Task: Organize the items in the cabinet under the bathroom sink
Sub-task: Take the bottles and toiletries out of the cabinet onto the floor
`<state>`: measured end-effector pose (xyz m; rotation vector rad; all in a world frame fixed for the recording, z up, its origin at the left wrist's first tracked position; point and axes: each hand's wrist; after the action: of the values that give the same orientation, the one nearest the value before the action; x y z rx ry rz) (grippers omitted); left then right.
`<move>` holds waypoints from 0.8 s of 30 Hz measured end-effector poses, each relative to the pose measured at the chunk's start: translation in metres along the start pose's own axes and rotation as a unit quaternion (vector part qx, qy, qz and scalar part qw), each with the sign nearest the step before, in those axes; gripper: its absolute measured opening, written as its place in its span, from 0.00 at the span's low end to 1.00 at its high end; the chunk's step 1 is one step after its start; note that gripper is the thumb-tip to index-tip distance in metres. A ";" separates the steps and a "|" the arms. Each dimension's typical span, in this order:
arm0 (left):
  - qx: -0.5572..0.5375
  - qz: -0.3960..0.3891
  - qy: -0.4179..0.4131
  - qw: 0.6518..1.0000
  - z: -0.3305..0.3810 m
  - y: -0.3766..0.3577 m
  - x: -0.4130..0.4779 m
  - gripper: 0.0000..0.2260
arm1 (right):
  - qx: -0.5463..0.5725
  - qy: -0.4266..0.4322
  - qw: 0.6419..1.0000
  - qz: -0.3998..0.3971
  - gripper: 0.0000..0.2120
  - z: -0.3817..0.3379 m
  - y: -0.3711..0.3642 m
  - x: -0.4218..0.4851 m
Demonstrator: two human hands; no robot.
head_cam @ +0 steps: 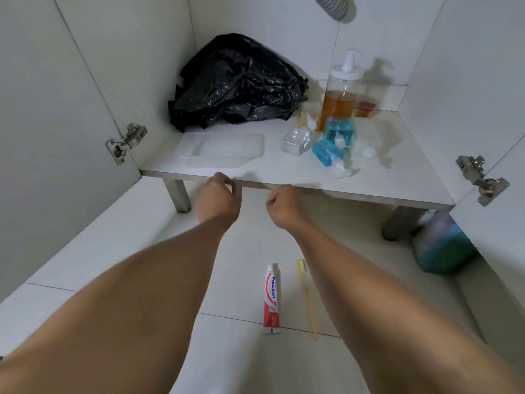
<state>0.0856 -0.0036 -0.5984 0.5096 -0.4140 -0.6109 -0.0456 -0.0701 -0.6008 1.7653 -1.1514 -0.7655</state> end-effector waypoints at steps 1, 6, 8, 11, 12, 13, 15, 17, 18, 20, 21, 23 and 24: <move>-0.002 0.019 -0.012 1.000 0.007 0.011 0.019 0.13 | 0.020 0.013 1.000 0.019 0.06 -0.016 0.010 0.009; -0.005 0.014 0.006 1.000 0.017 0.048 0.083 0.18 | 0.093 0.036 0.995 0.025 0.11 -0.069 0.042 0.038; 0.044 -0.007 0.030 0.999 0.014 0.053 0.096 0.22 | 0.095 0.049 0.994 0.004 0.15 -0.080 0.040 0.045; 0.054 -0.040 0.075 0.995 0.007 0.054 0.111 0.24 | 0.125 0.047 0.990 -0.043 0.22 -0.094 0.033 0.053; 0.049 -0.059 0.091 0.993 0.004 0.055 0.114 0.23 | 0.134 0.045 0.988 -0.056 0.24 -0.097 0.029 0.056; 0.041 -0.073 0.101 0.991 0.002 0.056 0.117 0.23 | 0.138 0.043 0.987 -0.064 0.24 -0.100 0.025 0.057; 0.017 -0.071 0.099 0.992 0.000 0.058 0.120 0.23 | 0.145 0.030 0.988 -0.047 0.23 -0.102 0.017 0.059; -0.028 -0.028 0.102 0.994 0.000 0.062 0.119 0.25 | 0.168 0.005 0.986 0.013 0.21 -0.101 0.012 0.061; -0.060 -0.001 0.114 0.992 -0.001 0.064 0.119 0.26 | 0.191 -0.011 0.980 0.048 0.20 -0.098 0.010 0.060; -0.117 0.039 0.143 0.982 -0.002 0.070 0.117 0.27 | 0.234 -0.038 0.966 0.104 0.18 -0.092 0.008 0.057; -0.127 0.053 0.149 0.979 -0.003 0.073 0.114 0.27 | 0.243 -0.043 0.961 0.124 0.17 -0.088 0.006 0.053; -0.128 0.064 0.137 0.980 -0.003 0.076 0.101 0.26 | 0.240 -0.018 0.959 0.149 0.19 -0.077 0.001 0.041; -0.126 0.073 0.125 0.981 -0.003 0.075 0.088 0.25 | 0.232 0.002 0.960 0.157 0.19 -0.071 -0.004 0.033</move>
<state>0.1851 -0.0054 -0.5396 0.3044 -0.1309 -0.4420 0.0279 -0.0760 -0.5752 1.8814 -1.6601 -0.3121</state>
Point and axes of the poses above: each hand's wrist, its own x-axis towards the middle knuckle, its own y-axis out of the back of the hand, z = x × y, and after that the axes turned 12 degrees about -x, right-handed
